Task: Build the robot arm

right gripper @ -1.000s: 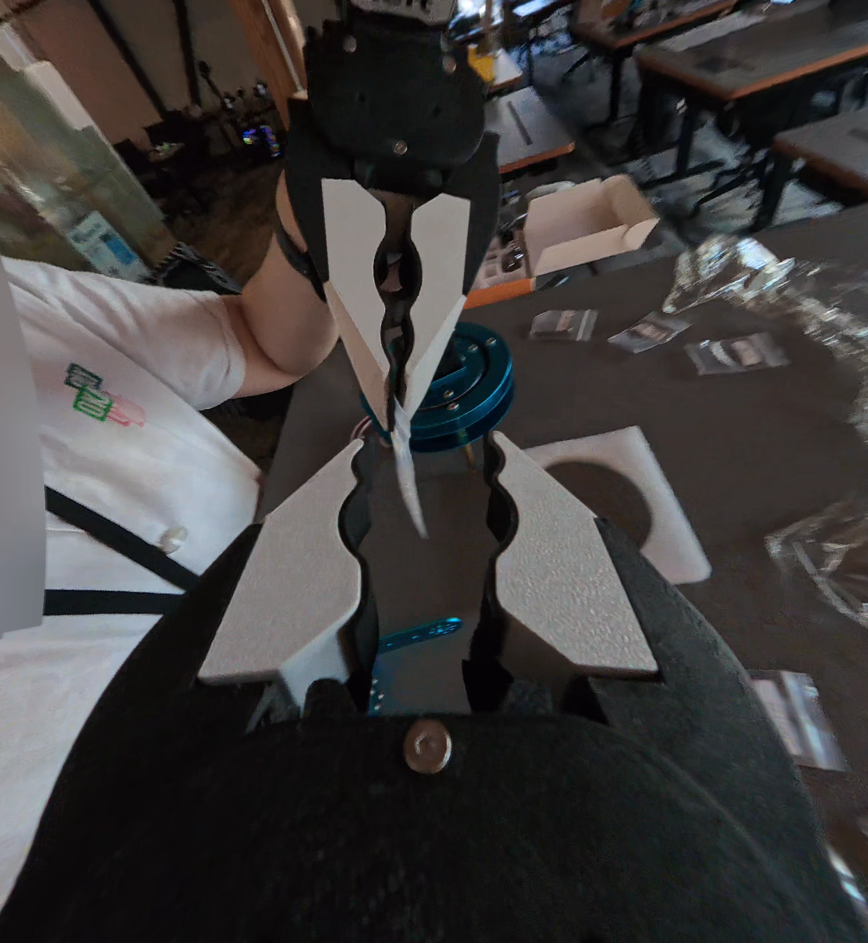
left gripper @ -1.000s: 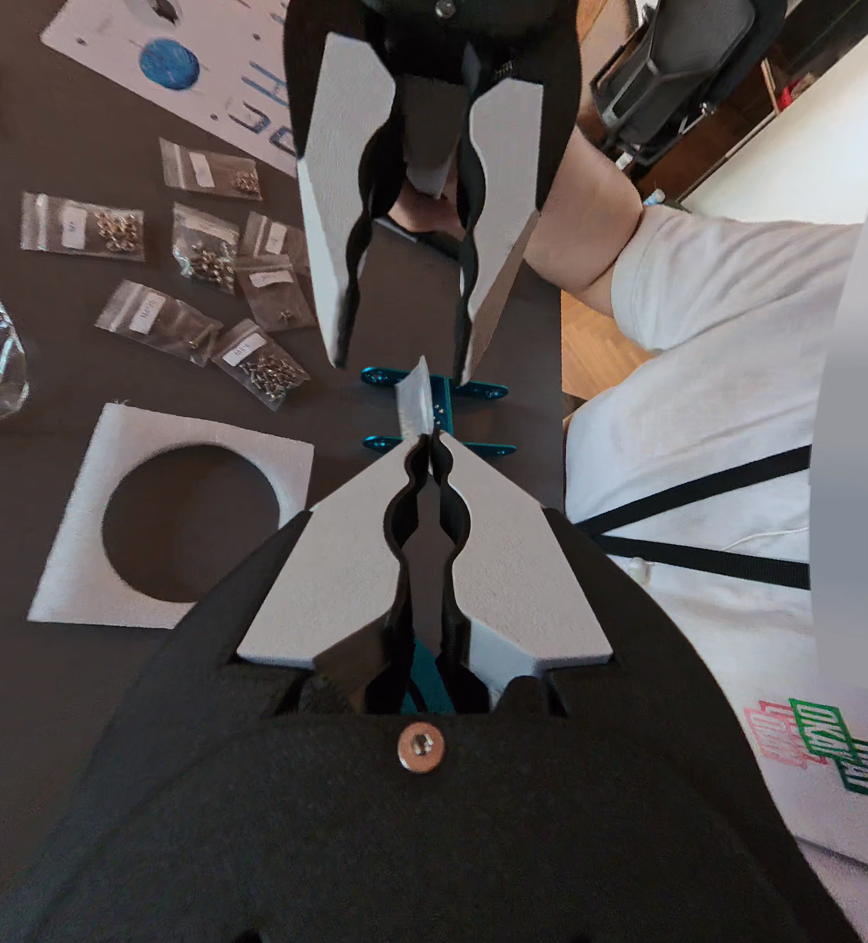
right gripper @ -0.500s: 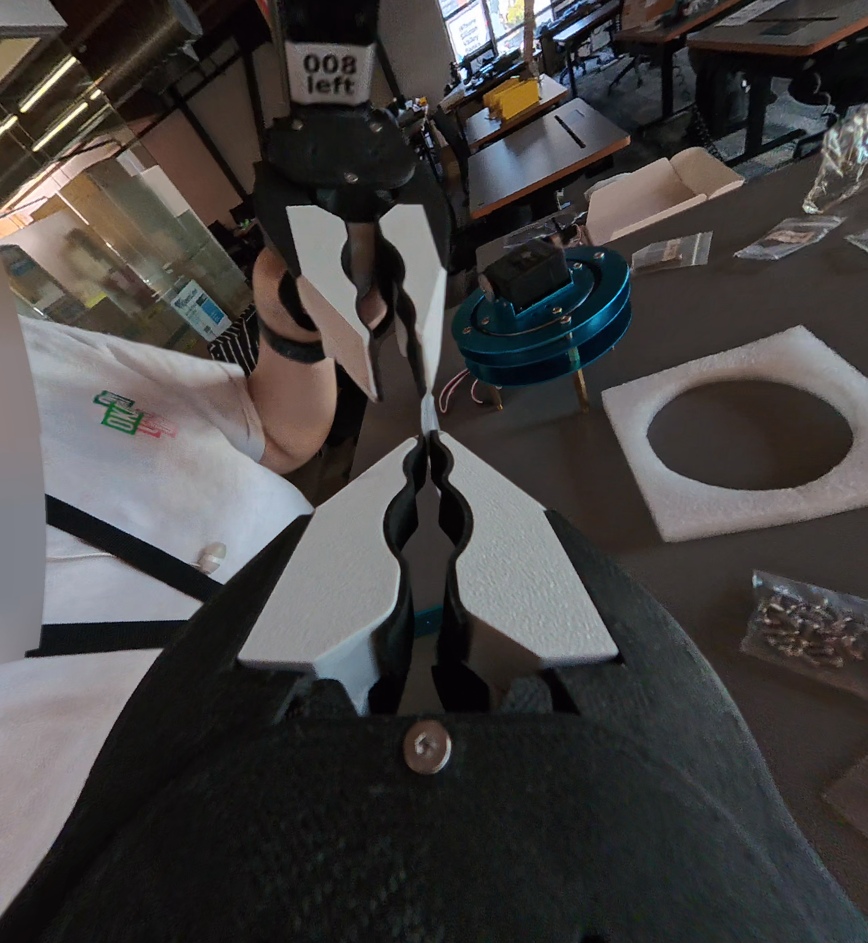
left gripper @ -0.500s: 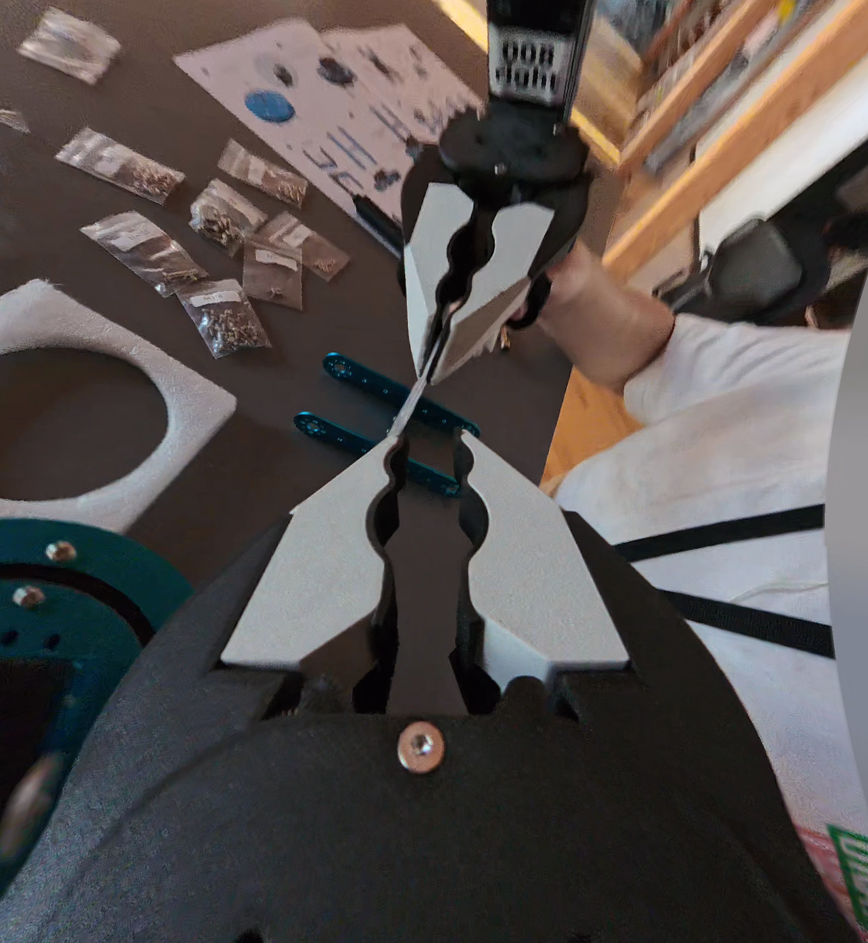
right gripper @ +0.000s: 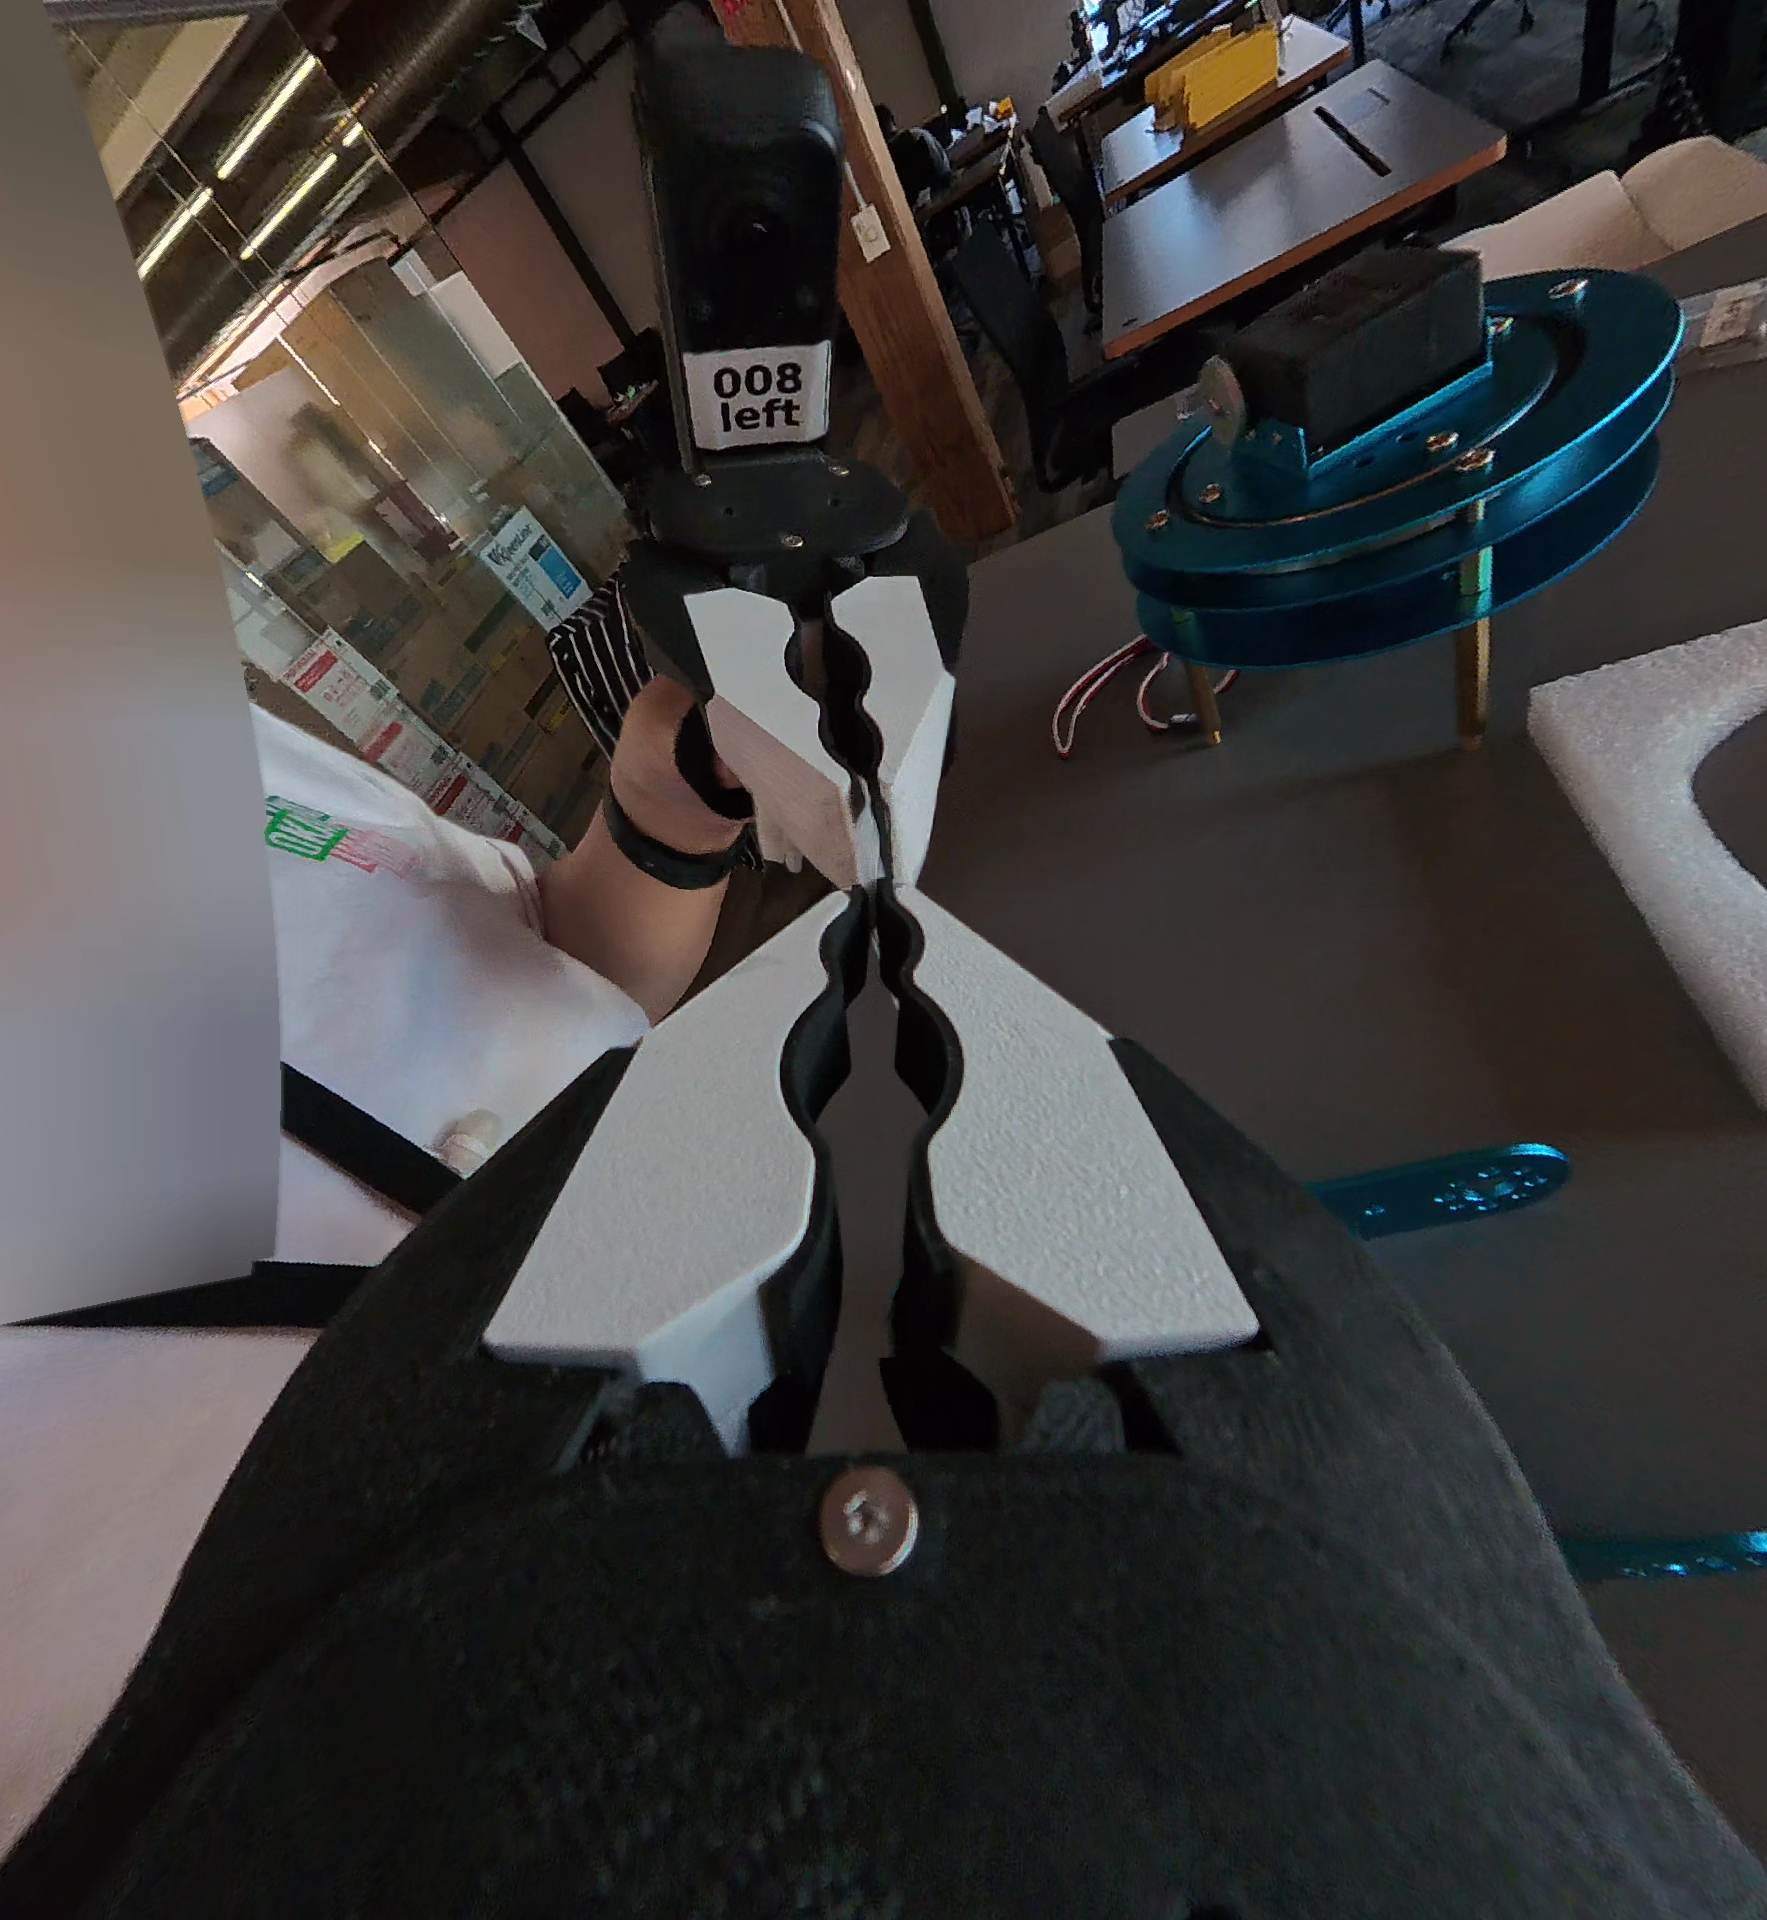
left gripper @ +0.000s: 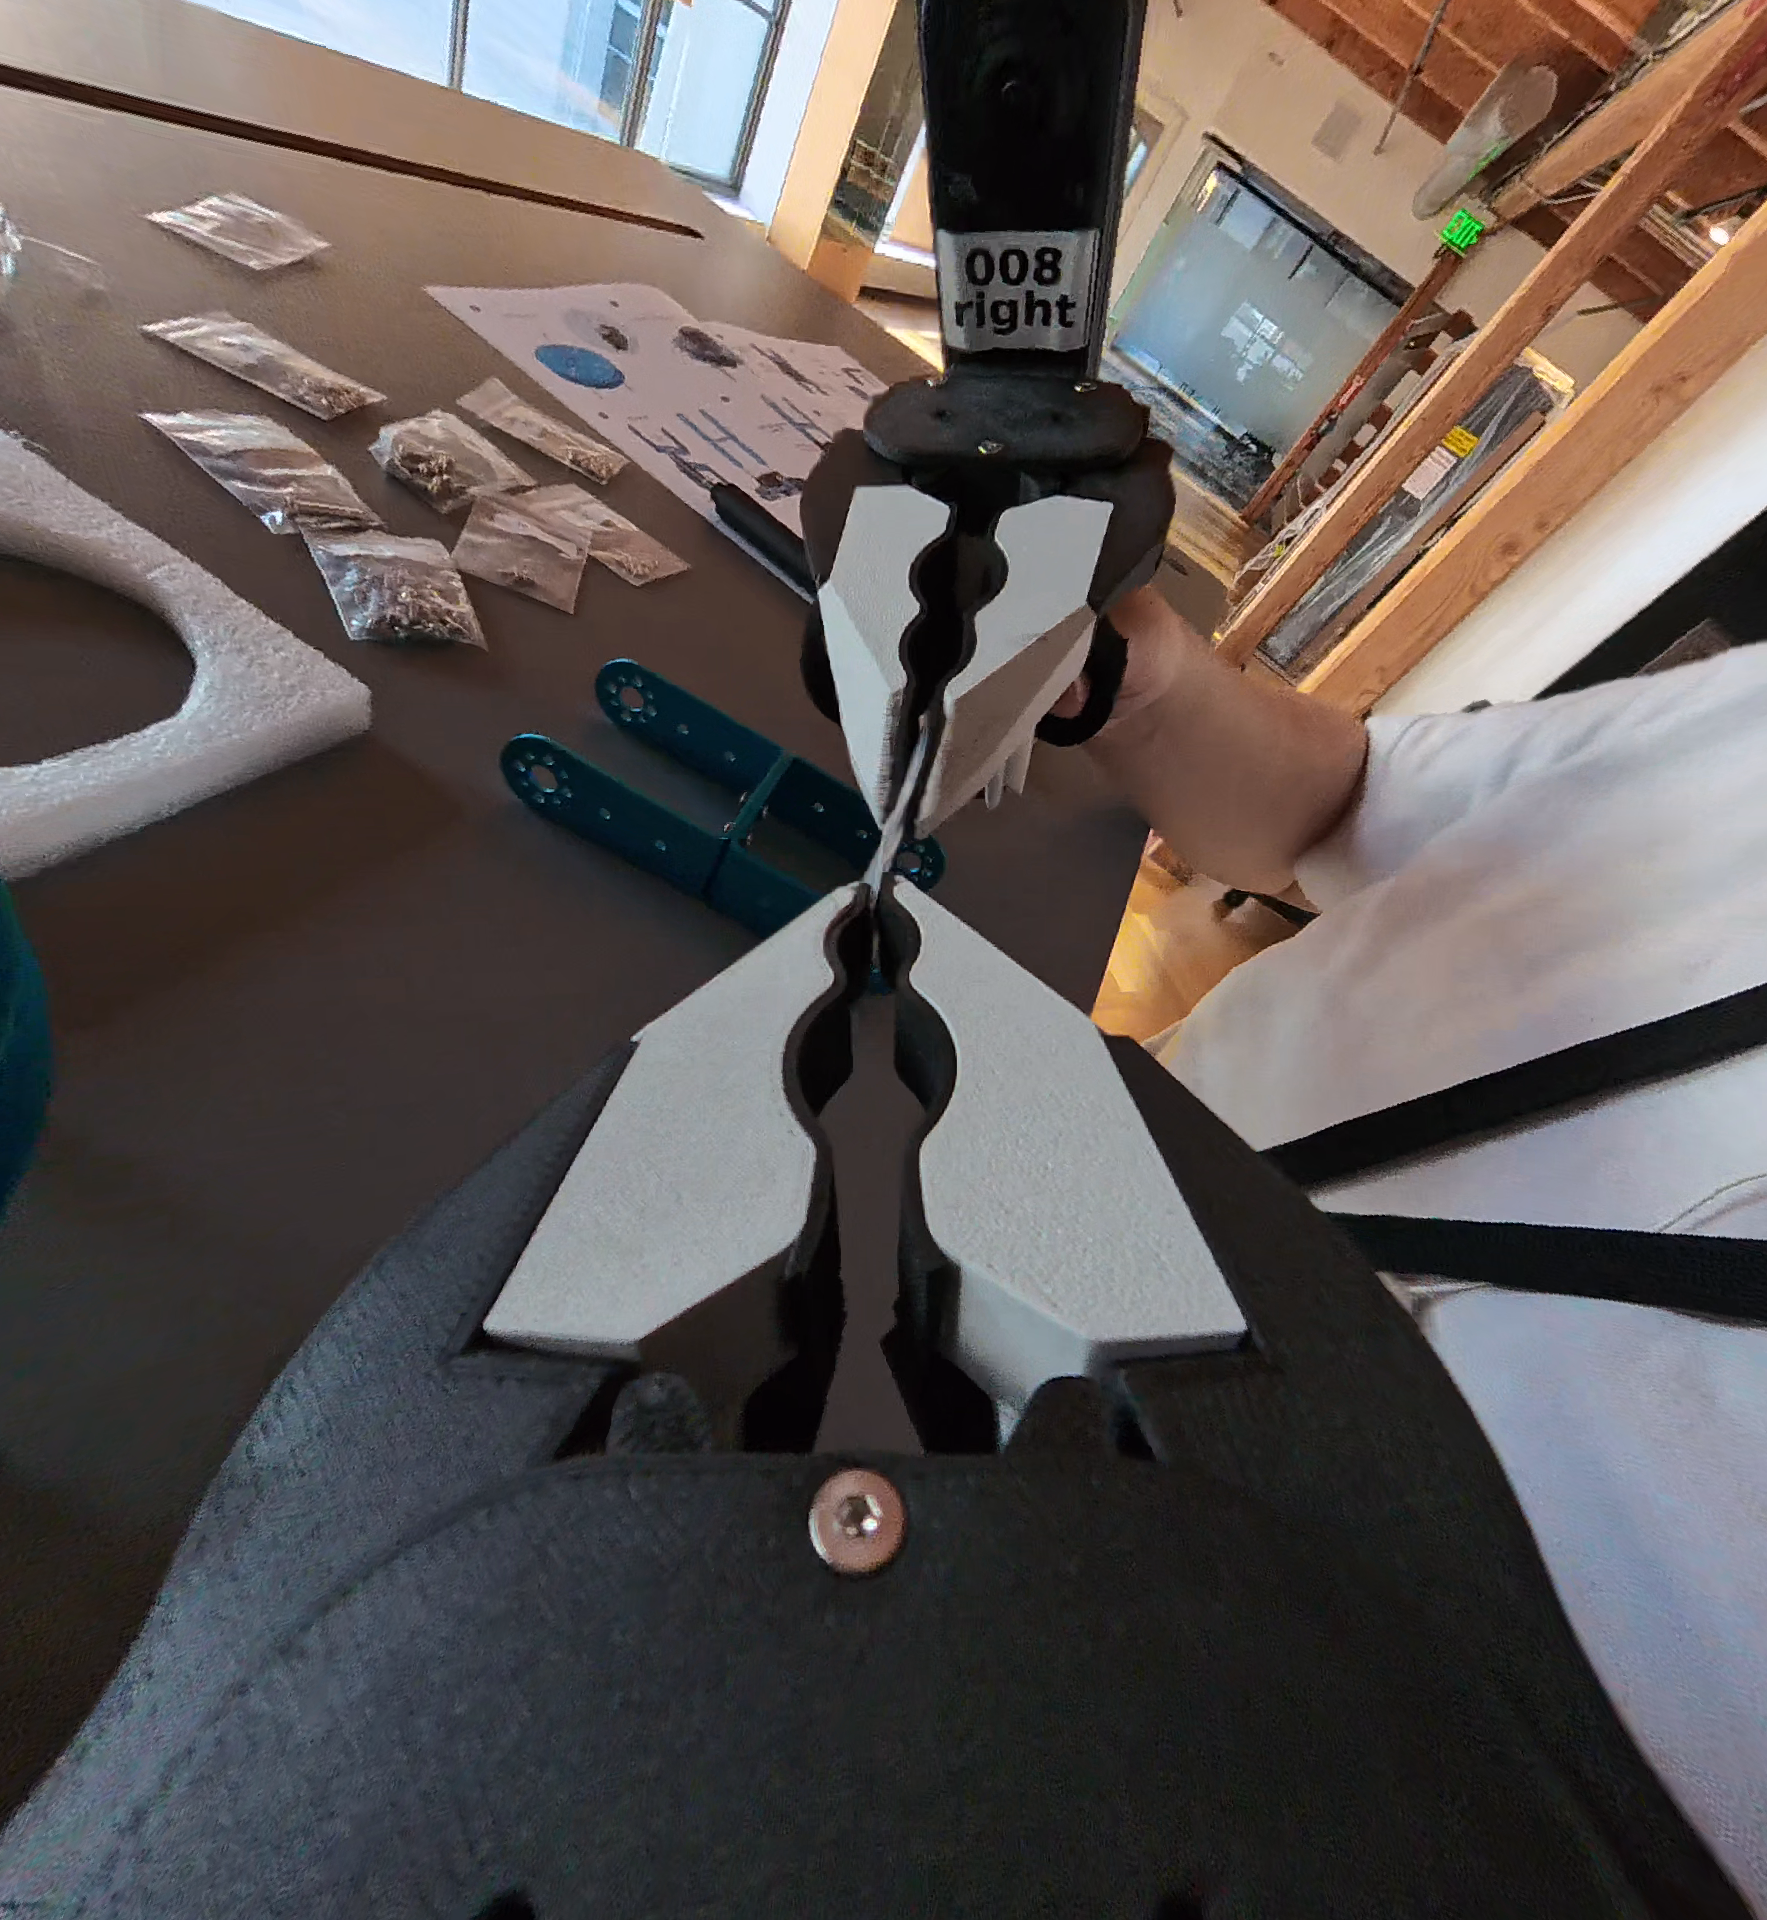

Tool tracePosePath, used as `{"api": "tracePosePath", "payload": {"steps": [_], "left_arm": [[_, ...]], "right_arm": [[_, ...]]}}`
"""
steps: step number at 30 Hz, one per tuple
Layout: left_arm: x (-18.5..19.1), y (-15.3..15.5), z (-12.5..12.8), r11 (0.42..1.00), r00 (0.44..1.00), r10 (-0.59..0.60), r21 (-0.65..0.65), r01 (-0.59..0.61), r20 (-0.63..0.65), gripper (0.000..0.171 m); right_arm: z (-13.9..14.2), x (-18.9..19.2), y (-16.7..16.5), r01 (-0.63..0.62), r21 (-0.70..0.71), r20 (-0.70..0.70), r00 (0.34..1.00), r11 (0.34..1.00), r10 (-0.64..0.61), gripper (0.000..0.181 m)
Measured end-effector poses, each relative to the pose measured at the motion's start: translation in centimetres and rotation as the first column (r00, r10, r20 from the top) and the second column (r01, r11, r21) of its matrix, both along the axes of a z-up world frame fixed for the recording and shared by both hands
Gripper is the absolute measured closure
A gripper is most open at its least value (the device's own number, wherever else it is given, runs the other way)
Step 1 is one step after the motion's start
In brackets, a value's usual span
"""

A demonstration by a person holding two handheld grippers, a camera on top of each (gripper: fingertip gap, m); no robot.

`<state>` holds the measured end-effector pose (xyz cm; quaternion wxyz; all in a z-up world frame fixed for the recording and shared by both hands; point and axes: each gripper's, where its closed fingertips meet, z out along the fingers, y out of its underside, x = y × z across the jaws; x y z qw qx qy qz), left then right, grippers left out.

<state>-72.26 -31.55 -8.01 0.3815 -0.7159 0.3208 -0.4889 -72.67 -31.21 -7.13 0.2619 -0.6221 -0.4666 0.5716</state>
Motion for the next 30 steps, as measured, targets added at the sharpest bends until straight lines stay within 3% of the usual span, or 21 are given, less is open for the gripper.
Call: {"api": "tracePosePath", "payload": {"steps": [3,6,12,17,30], "left_arm": [[-0.1,-0.4,-1.3,1.000,0.999,-0.008,0.005,0.008,-0.052,0.171],[-0.1,-0.8,-2.2,0.999,0.992,-0.016,0.036,0.020,-0.122,0.171],[0.9,-1.5,-3.5,0.994,0.972,-0.047,0.087,0.068,-0.229,0.171],[1.4,-1.9,-3.9,0.991,0.965,-0.067,0.095,0.094,-0.255,0.171],[1.6,-1.9,-4.0,0.987,0.961,-0.086,0.107,0.117,-0.262,0.171]], "right_arm": [[0.0,0.5,-0.3,-0.029,0.056,0.036,0.999,0.998,0.027,0.162],[0.3,0.9,-0.4,-0.063,0.165,0.072,0.996,0.984,0.052,0.167],[-1.9,0.9,-1.2,-0.195,0.286,0.289,0.951,0.938,0.109,0.167],[-3.1,1.0,-1.6,-0.258,0.266,0.374,0.916,0.929,0.148,0.174],[-3.7,1.3,-1.9,-0.239,0.179,0.388,0.909,0.954,0.154,0.181]]}}
